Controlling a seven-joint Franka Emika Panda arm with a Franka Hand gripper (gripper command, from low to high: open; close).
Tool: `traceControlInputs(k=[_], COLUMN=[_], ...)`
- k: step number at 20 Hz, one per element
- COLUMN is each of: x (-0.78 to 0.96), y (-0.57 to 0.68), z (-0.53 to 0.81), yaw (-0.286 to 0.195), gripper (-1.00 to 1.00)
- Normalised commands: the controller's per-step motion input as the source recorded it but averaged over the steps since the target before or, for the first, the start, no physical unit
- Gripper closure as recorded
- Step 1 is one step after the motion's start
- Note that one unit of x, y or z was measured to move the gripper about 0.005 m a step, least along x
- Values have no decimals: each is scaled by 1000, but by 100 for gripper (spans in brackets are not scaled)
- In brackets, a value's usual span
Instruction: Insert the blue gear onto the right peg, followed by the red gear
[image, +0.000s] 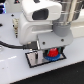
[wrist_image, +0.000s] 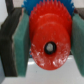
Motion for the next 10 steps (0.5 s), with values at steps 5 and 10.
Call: traceControlInputs(k=[5, 10], x=[77, 19], y=[76, 132], z=[189, 522], yaw=[0, 0], gripper=[-100, -100])
